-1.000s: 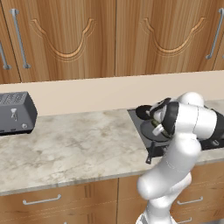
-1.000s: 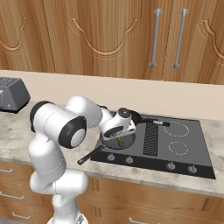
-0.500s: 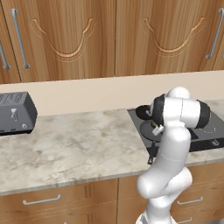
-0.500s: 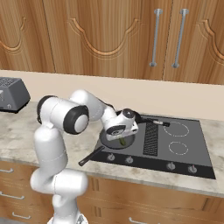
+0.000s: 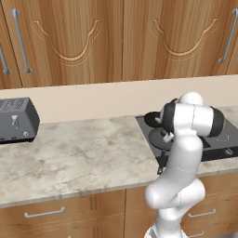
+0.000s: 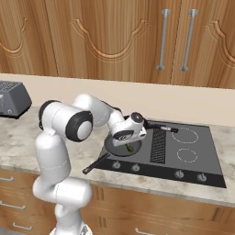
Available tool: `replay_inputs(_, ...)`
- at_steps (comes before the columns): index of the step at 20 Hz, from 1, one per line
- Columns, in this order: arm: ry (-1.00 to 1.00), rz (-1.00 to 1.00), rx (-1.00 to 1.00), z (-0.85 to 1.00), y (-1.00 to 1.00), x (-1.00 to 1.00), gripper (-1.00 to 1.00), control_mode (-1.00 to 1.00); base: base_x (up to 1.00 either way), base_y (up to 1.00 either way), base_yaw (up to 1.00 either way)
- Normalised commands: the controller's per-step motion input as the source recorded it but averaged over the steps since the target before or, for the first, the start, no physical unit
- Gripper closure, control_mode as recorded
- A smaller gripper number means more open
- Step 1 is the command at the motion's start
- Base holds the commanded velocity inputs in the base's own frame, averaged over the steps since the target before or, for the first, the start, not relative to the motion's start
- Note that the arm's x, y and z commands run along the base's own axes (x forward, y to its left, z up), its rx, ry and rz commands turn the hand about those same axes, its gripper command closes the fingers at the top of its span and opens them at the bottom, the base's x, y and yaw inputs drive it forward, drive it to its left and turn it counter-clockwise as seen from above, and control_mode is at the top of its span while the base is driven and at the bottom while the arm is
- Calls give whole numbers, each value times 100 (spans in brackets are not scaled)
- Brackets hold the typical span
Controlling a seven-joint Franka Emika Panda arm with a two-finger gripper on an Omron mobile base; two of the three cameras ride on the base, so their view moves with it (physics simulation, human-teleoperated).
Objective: Place both pans onto different burners. Then place the squash and the fish on different pans.
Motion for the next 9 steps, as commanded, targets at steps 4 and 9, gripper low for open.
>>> replay_inputs(4,0,0,0,36,0,0,-100,-100,0,0,0)
replay_inputs(9,0,0,0,39,0,-1,-100,-100,0,0,0)
